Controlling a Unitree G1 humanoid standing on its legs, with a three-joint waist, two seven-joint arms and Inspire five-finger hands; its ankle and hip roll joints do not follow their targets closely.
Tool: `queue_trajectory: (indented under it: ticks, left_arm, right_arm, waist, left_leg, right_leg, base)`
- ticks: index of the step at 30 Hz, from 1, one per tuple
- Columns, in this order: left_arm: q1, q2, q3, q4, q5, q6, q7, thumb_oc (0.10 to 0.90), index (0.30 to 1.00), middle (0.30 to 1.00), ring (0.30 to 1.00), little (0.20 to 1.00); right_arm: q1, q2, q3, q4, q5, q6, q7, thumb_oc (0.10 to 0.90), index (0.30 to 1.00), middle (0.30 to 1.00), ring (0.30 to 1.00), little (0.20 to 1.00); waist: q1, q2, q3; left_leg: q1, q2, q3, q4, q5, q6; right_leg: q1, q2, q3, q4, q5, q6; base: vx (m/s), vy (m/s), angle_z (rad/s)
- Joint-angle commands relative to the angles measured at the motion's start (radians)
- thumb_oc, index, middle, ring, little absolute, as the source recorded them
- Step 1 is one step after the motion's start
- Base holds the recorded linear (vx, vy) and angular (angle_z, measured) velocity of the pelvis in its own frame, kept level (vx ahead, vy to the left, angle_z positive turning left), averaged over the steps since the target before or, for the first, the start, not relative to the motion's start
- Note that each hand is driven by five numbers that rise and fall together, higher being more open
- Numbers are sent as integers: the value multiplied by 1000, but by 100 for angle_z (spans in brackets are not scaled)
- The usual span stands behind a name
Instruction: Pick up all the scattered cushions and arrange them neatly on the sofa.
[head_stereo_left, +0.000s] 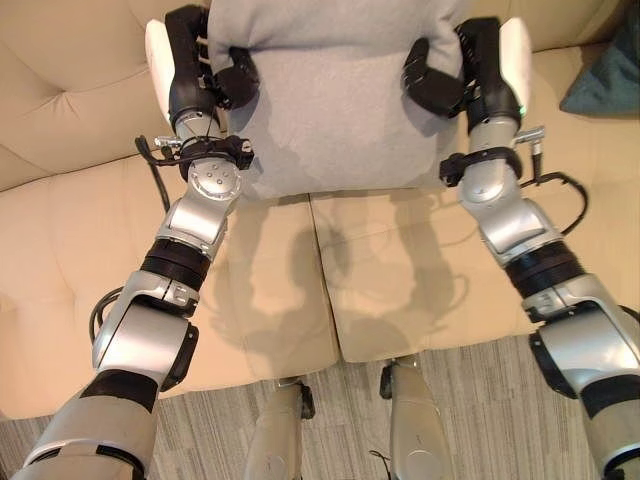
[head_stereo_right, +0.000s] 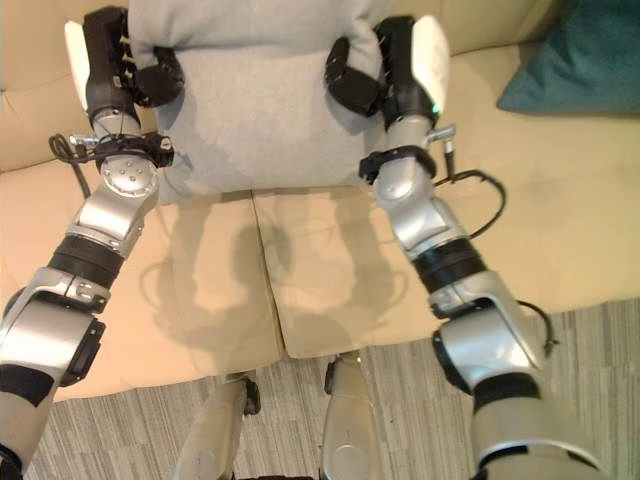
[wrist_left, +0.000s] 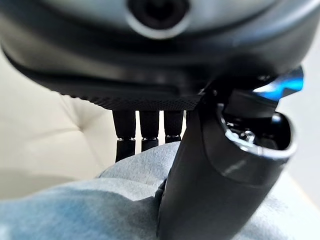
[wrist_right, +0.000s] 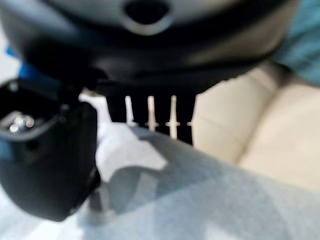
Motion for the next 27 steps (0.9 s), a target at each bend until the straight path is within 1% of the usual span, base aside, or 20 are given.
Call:
queue_trajectory:
  ticks: [1, 2, 3, 5, 6, 8, 10, 12, 14, 16, 17, 19, 21, 22, 25, 26, 27]
  left_arm:
    - [3, 64, 42, 86, 45, -16, 144, 400, 300, 300, 300, 300]
    - [4, 64, 42, 86, 45, -16, 144, 400, 300, 300, 300, 300]
    - [5, 54, 43, 127, 42, 3, 153, 400, 300, 300, 300, 300]
    - [10, 30, 56, 198, 20, 19, 162, 400, 300, 300, 300, 300]
    - [10, 30, 56, 198, 20, 18, 162, 400, 300, 300, 300, 300]
    - [23, 15, 68, 227, 20, 39, 183, 400, 300, 300, 300, 300]
    - [50, 4, 81, 237, 35, 62, 199, 400, 300, 300, 300, 300]
    - [80, -6, 99, 259, 46, 70, 221, 400, 300, 300, 300, 300]
    - [101, -10, 124, 259, 29, 66, 255, 400, 300, 300, 300, 300]
    - [133, 2, 115, 236, 81, 67, 274, 400, 300, 300, 300, 300]
    - [140, 7, 118, 251, 80, 66, 275, 400, 300, 300, 300, 300]
    - [133, 15, 123, 274, 64, 62, 281, 400, 300, 300, 300, 300]
    - [118, 17, 113, 296, 28, 42, 258, 400, 300, 300, 300, 300]
    - [102, 23, 90, 293, 24, 29, 226, 400, 300, 300, 300, 300]
    - [86, 27, 69, 255, 39, 21, 214, 400, 300, 300, 300, 300]
    - [43, 31, 33, 104, 92, -31, 250, 400, 300, 300, 300, 300]
    - [44, 28, 30, 57, 108, -60, 258, 400, 300, 300, 300, 300]
  right_arm:
    - [-119, 57, -9, 34, 18, -104, -107, 400, 300, 300, 300, 300]
    - [-118, 57, -9, 35, 18, -104, -107, 400, 300, 300, 300, 300]
    - [-102, 75, -26, 48, 41, -97, -114, 400, 300, 300, 300, 300]
    - [-94, 94, -27, 91, 66, -94, -112, 400, 300, 300, 300, 300]
    - [-94, 94, -26, 92, 67, -95, -112, 400, 300, 300, 300, 300]
    - [-82, 111, -38, 109, 117, -104, -109, 400, 300, 300, 300, 300]
    - [-71, 114, -41, 101, 110, -97, -112, 400, 300, 300, 300, 300]
    - [-59, 112, -50, 89, 98, -99, -115, 400, 300, 300, 300, 300]
    - [-53, 110, -49, 71, 87, -102, -118, 400, 300, 300, 300, 300]
    - [-48, 103, -46, 47, 61, -111, -124, 400, 300, 300, 300, 300]
    - [-55, 99, -41, 46, 49, -113, -124, 400, 300, 300, 300, 300]
    - [-65, 95, -32, 39, 36, -112, -123, 400, 300, 300, 300, 300]
    - [-85, 96, -30, 37, 43, -109, -140, 400, 300, 300, 300, 300]
    - [-108, 84, -28, 44, 41, -98, -147, 400, 300, 300, 300, 300]
    - [-119, 70, -39, 41, 22, -87, -168, 400, 300, 300, 300, 300]
    - [-110, 56, -89, -14, -31, -116, -247, 400, 300, 300, 300, 300]
    - [-100, 46, -108, -49, -63, -128, -268, 400, 300, 300, 300, 300]
  waist:
    - [47, -18, -204]
    - [47, -17, -205]
    - [46, -24, -202]
    - [48, -35, -201]
    - [48, -34, -202]
    - [51, -40, -198]
    - [54, -45, -197]
    - [57, -53, -193]
    - [61, -62, -192]
    - [64, -70, -192]
    - [64, -74, -192]
    - [64, -77, -193]
    - [65, -85, -192]
    - [65, -90, -190]
    - [67, -94, -188]
    - [68, -97, -185]
    - [68, -98, -185]
  left_leg:
    - [-63, 19, -32, 5, -66, -69]
    - [-59, 20, -33, 5, -72, -70]
    - [-63, 20, -34, 5, -72, -71]
    - [-66, 22, -36, 5, -71, -72]
    - [-67, 22, -36, 5, -71, -72]
    - [-69, 20, -40, 5, -70, -72]
    - [-68, 21, -42, 5, -70, -72]
    - [-66, 22, -45, 5, -70, -73]
    - [-67, 23, -45, 5, -70, -74]
    - [-68, 24, -45, 5, -69, -75]
    - [-69, 24, -45, 5, -68, -76]
    - [-71, 26, -43, 5, -67, -77]
    - [-74, 27, -44, 5, -66, -78]
    - [-79, 28, -46, 5, -64, -79]
    - [-82, 29, -49, 5, -64, -81]
    - [-90, 28, -58, 5, -64, -82]
    - [-92, 28, -60, 5, -64, -83]
  right_leg:
    - [8, 24, 20, 4, -155, 47]
    - [11, 25, 20, 6, -161, 47]
    - [7, 25, 17, 4, -158, 47]
    - [4, 25, 13, 3, -156, 47]
    - [4, 25, 13, 3, -156, 47]
    - [3, 25, 13, 3, -154, 46]
    - [4, 26, 10, 2, -154, 47]
    - [6, 26, 8, 2, -152, 47]
    - [6, 27, 6, 1, -152, 47]
    - [6, 26, 4, 1, -150, 47]
    - [5, 27, 4, 1, -151, 47]
    - [5, 27, 4, 1, -151, 47]
    - [3, 27, 2, 2, -147, 47]
    - [1, 28, -2, 1, -145, 47]
    - [1, 29, -3, 1, -146, 48]
    - [-2, 29, -7, 1, -145, 51]
    - [-3, 29, -10, 2, -147, 53]
  base:
    - [20, 19, 14]
    - [0, -5, -8]
    - [22, -14, -4]
    - [4, -11, 11]
    - [-6, -1, 7]
    - [0, 0, 0]
    - [10, 5, 11]
    - [17, -6, 6]
    - [9, -7, 3]
    - [0, 0, 0]
    - [0, 0, 0]
    - [15, -6, -7]
    - [2, -2, -3]
    - [0, 0, 0]
    - [13, -12, 8]
    - [10, 1, 12]
    - [-7, 4, 12]
